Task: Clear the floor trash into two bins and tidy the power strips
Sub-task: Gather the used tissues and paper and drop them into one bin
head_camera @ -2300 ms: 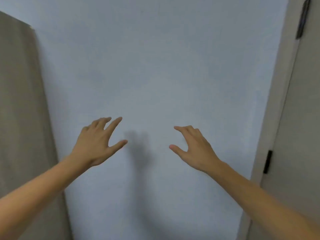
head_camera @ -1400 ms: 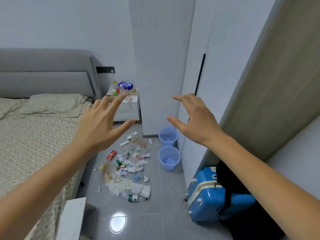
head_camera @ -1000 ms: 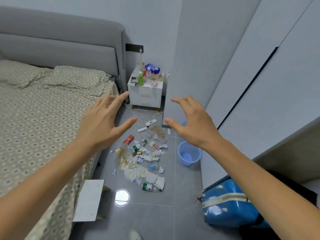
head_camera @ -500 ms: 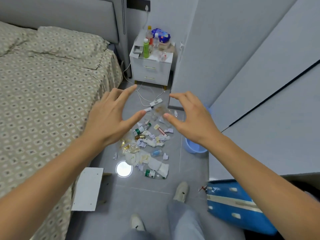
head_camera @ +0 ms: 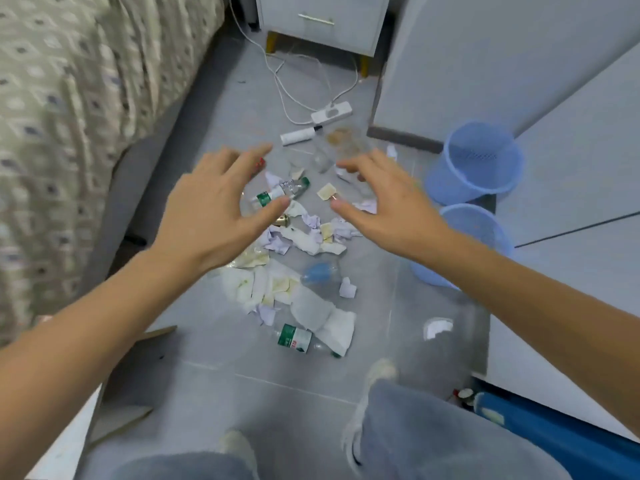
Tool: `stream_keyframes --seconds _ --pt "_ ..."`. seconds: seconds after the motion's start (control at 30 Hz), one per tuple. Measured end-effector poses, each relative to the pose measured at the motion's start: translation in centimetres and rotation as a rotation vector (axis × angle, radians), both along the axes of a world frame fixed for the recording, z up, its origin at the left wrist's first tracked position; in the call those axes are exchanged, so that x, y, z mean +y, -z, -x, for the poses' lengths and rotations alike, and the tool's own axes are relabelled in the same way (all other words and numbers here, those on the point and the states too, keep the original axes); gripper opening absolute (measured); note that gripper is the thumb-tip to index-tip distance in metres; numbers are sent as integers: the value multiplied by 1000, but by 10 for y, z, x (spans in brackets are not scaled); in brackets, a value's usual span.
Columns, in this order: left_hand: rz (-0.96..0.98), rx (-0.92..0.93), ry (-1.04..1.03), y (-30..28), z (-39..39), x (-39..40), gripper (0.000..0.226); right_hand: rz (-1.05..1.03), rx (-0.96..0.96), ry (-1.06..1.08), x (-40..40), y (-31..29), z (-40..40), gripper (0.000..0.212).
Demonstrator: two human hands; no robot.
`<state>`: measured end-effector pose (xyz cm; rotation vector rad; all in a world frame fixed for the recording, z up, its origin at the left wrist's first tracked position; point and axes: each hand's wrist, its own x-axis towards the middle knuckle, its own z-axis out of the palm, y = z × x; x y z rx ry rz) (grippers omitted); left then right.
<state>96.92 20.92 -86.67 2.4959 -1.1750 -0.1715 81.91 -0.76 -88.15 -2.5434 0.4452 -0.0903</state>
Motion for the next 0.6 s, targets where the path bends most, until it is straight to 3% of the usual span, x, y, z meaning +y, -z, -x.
stream_keyframes --seconds 0.13,0.27,0.37,0.6 --pt "-37 46 21 148 0 -6 66 24 59 -102 -12 147 6 52" --pt "-66 134 30 257 12 -19 67 54 109 -150 -22 246 17 51" --pt "-96 183 25 309 23 -29 67 38 100 -150 -22 293 22 50" --pt "-92 102 64 384 22 -19 62 -6 87 -64 -15 367 35 52"
